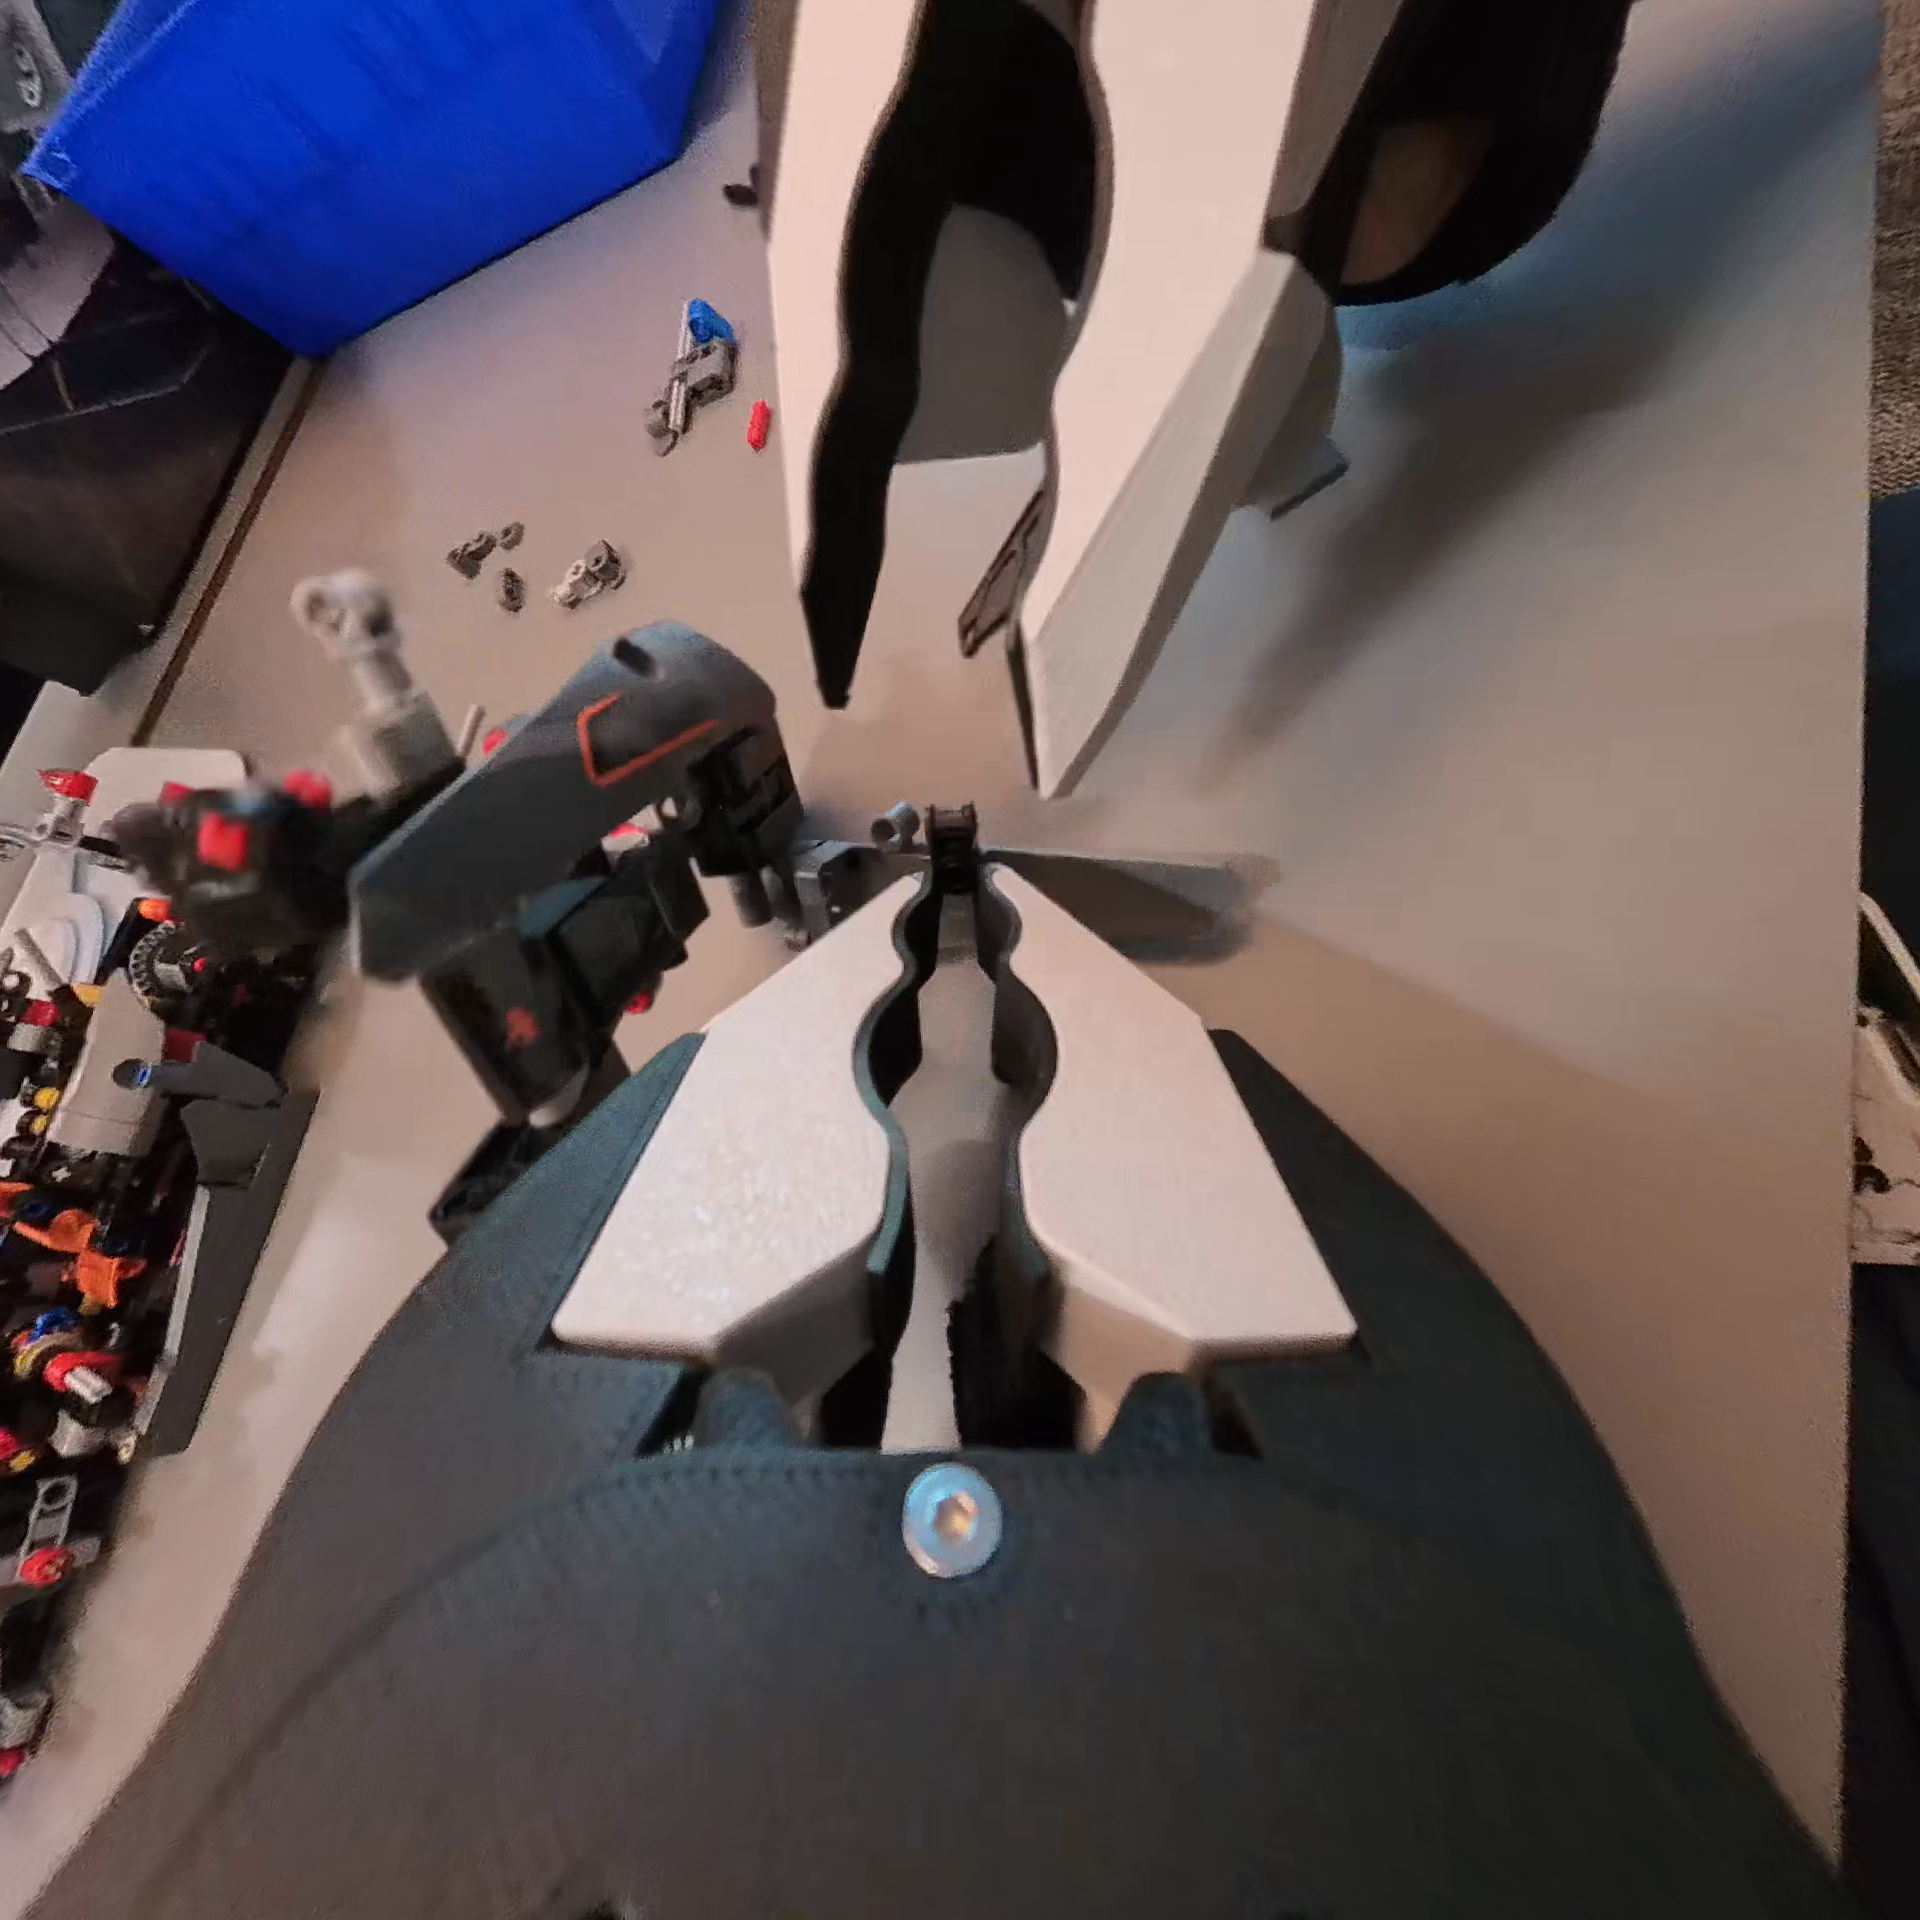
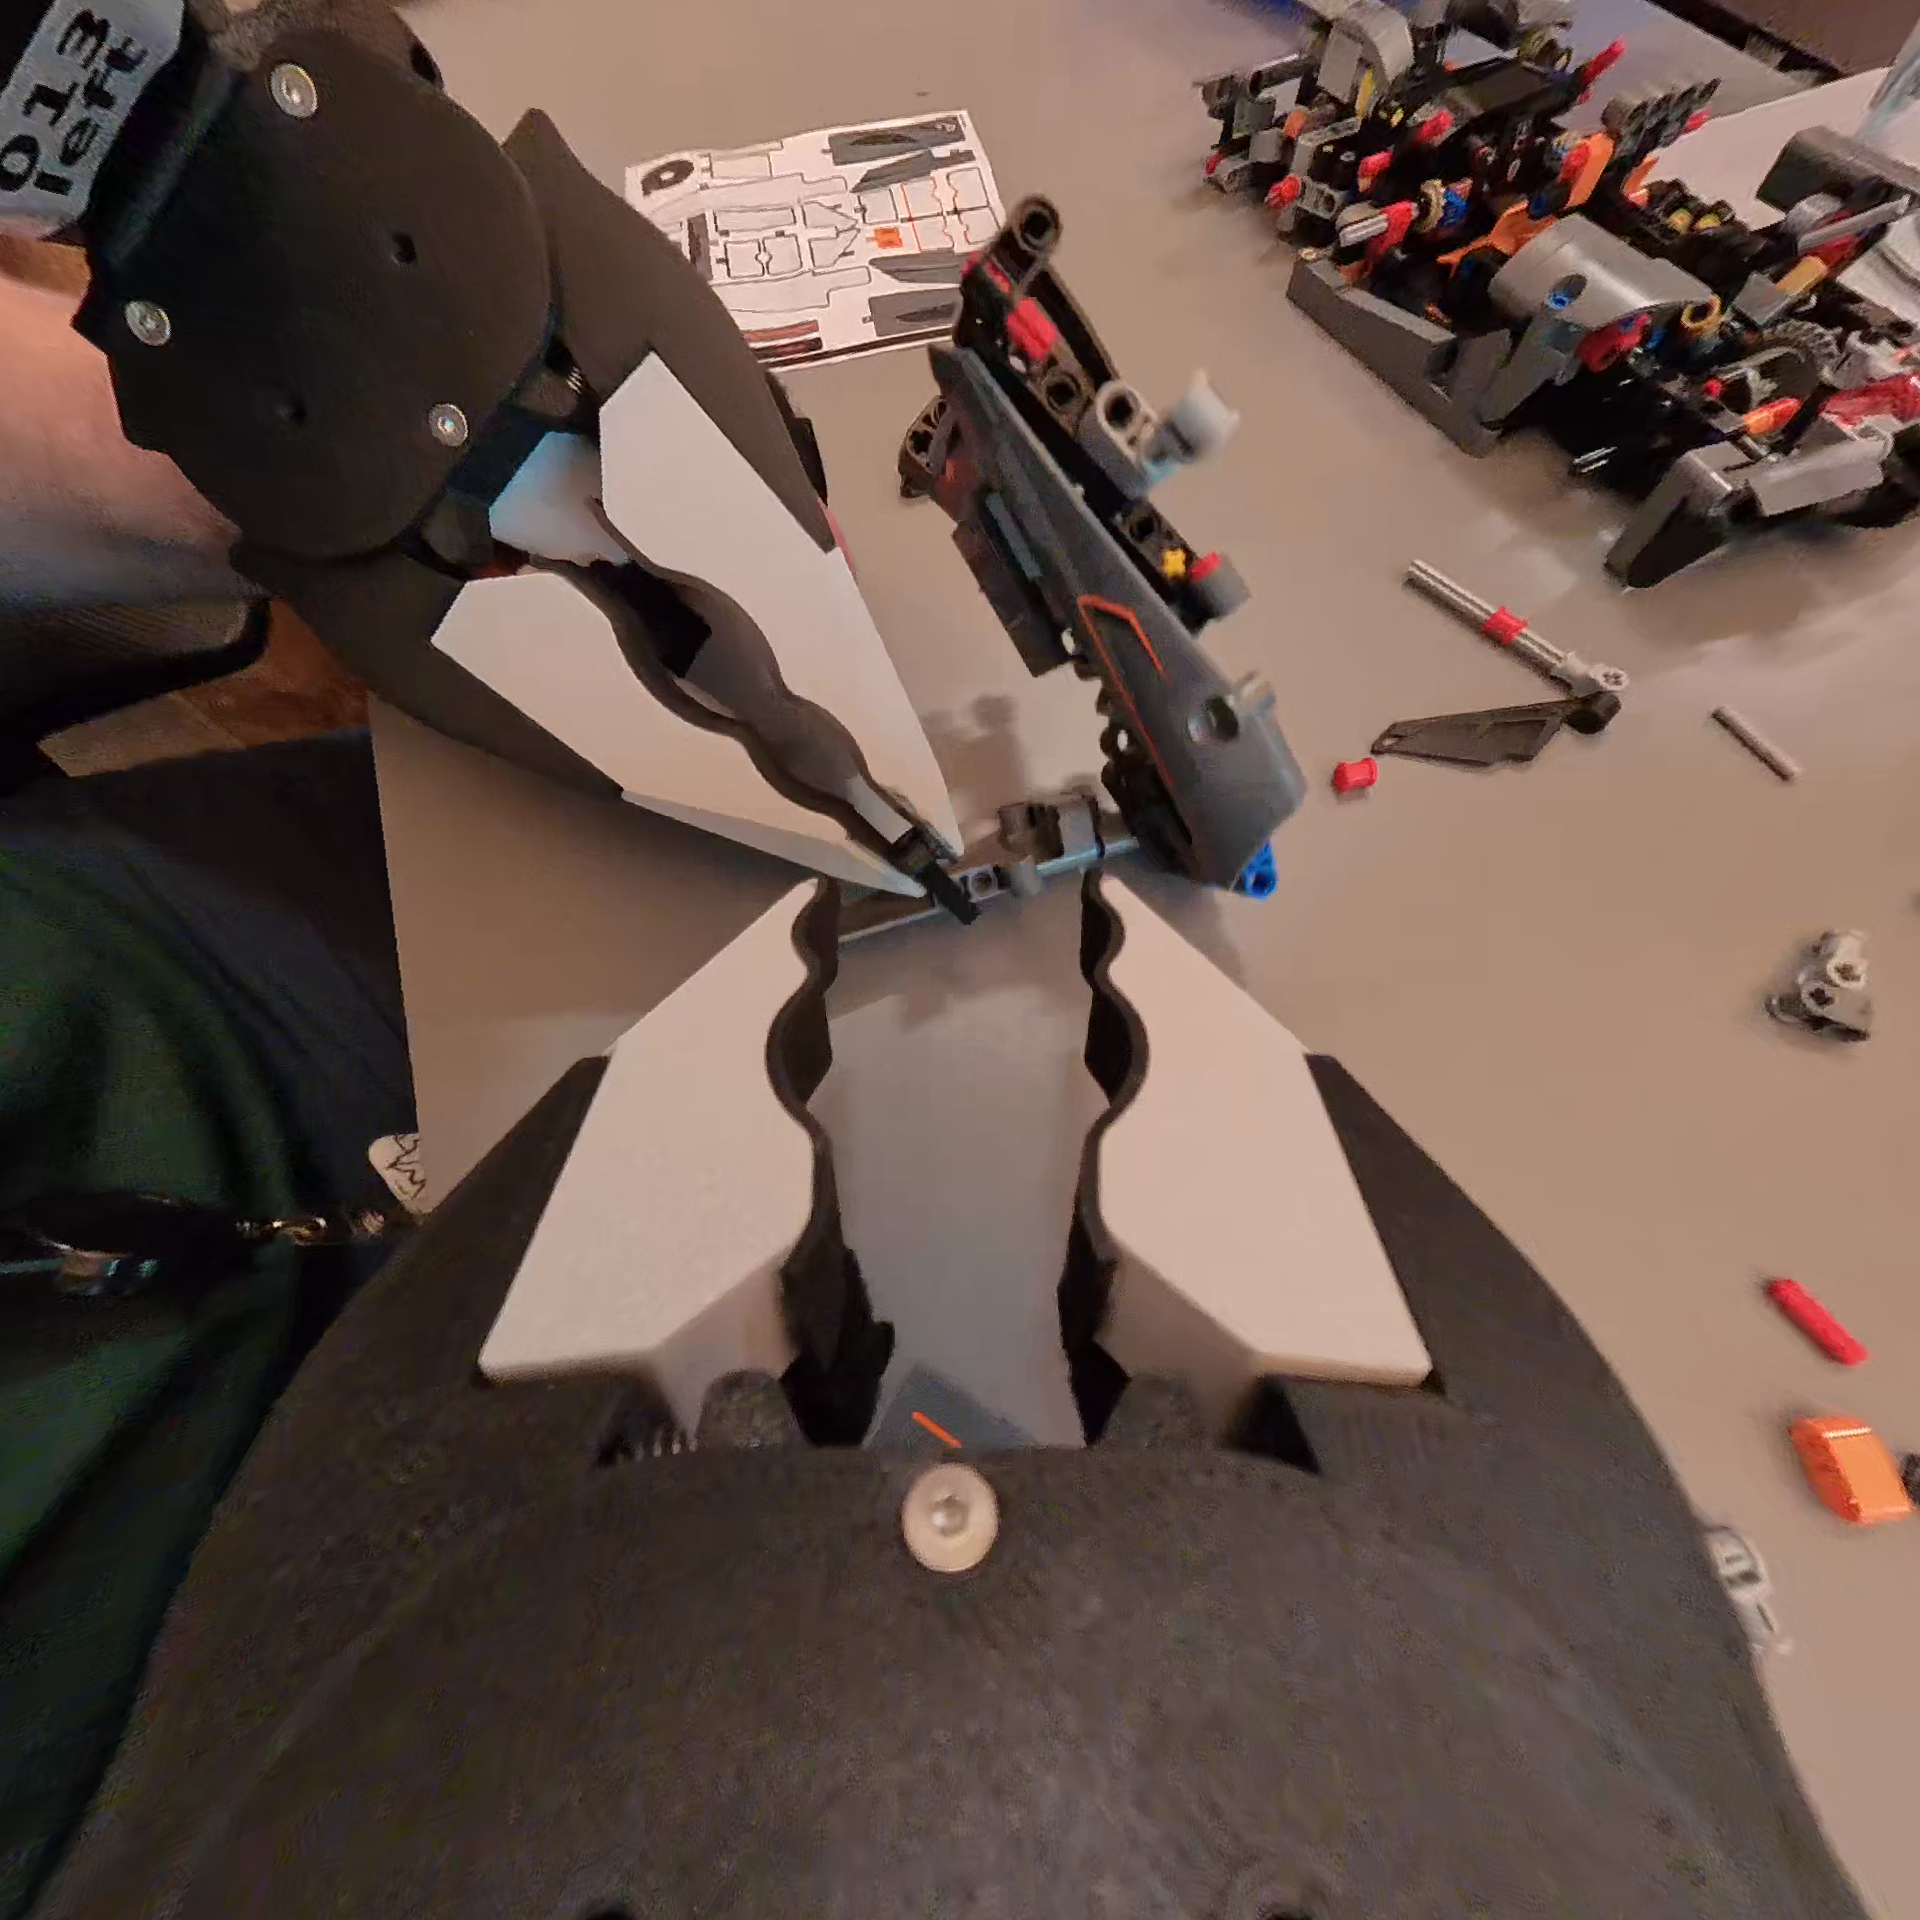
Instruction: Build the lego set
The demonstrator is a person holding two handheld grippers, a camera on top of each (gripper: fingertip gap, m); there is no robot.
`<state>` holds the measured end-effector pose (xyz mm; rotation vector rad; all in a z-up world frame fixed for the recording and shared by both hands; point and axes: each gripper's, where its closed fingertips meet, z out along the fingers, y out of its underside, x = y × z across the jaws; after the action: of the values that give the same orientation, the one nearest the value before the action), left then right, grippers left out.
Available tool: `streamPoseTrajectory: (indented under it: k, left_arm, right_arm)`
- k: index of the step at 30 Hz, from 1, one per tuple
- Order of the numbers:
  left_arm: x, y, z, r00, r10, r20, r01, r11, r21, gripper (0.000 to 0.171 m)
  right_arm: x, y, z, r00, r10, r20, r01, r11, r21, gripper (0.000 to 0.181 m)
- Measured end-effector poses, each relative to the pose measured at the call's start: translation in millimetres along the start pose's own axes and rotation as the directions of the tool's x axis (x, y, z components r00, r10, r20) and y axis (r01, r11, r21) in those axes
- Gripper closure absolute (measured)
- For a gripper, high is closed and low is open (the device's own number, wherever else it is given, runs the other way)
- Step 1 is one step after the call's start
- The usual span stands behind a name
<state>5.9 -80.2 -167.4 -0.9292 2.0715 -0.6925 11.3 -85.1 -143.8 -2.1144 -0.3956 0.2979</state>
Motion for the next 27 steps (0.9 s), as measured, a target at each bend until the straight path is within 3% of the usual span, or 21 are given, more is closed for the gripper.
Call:
streamPoseTrajectory:
  k: [10,18,27]
  left_arm:
    - [-13,0,-6,0.996,-0.075,0.053,0.075,0.997,0.005,0.167]
    - [-27,3,-12,0.981,-0.141,0.131,0.14,0.99,0.018,0.167]
    - [-26,6,-11,0.986,-0.126,0.109,0.128,0.992,-0.008,0.167]
  right_arm:
    - [-8,9,11,0.999,-0.033,0.008,0.033,0.998,-0.054,0.136]
    - [-9,13,23,1.0,0.02,-0.014,-0.022,0.995,-0.102,0.142]
    - [-8,17,28,0.998,0.049,-0.027,-0.052,0.992,-0.114,0.142]
